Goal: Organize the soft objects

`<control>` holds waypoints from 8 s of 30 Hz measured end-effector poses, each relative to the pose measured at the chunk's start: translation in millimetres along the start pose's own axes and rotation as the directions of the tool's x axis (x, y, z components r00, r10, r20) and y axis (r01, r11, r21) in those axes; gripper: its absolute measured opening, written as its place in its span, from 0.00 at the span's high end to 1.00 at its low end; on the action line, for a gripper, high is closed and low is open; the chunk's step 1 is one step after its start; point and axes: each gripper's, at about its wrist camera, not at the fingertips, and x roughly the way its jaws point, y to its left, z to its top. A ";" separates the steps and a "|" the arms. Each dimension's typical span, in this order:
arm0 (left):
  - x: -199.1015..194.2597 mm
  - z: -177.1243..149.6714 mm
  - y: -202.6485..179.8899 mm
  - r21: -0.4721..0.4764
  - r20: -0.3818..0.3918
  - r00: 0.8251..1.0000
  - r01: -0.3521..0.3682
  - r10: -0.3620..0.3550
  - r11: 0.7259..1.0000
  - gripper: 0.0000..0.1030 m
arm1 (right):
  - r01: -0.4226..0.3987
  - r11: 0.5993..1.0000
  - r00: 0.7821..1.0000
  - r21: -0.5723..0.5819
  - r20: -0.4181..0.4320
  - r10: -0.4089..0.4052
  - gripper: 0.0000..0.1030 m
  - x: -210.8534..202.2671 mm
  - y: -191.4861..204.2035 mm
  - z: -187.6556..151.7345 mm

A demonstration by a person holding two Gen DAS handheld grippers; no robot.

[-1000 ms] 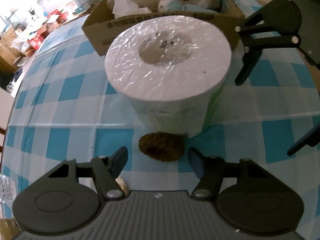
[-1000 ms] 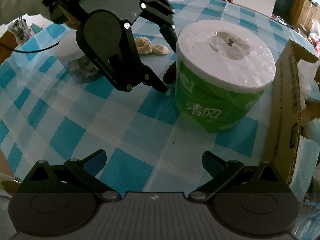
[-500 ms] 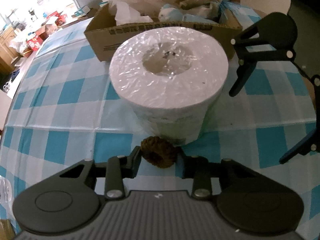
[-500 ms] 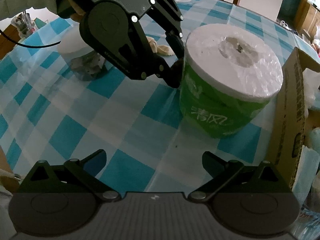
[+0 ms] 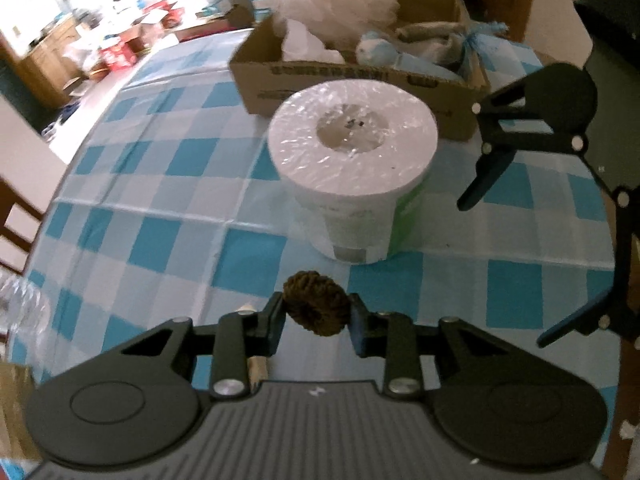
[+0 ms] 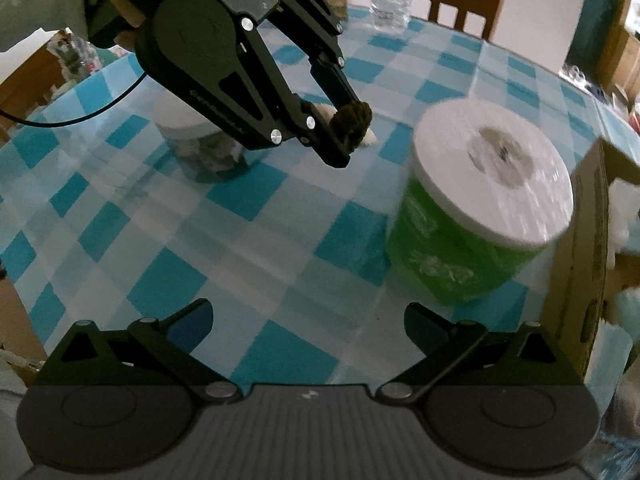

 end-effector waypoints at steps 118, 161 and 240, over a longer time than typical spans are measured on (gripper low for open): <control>-97.9 77.7 -76.1 -0.214 0.137 0.981 -0.107 0.138 0.971 0.69 | 0.247 0.946 0.969 -0.209 0.079 -0.235 0.75 -147.3 -78.2 -30.9; -81.8 119.4 -124.3 -0.736 -0.056 0.918 -0.303 0.393 0.605 0.01 | 0.448 0.613 0.852 0.650 -0.104 -0.513 0.00 -176.0 -96.7 -88.2; -99.1 114.9 -133.2 -0.723 -0.057 0.924 -0.300 0.378 0.623 0.01 | 0.454 0.587 0.842 0.671 -0.108 -0.528 0.00 -184.5 -76.3 -83.9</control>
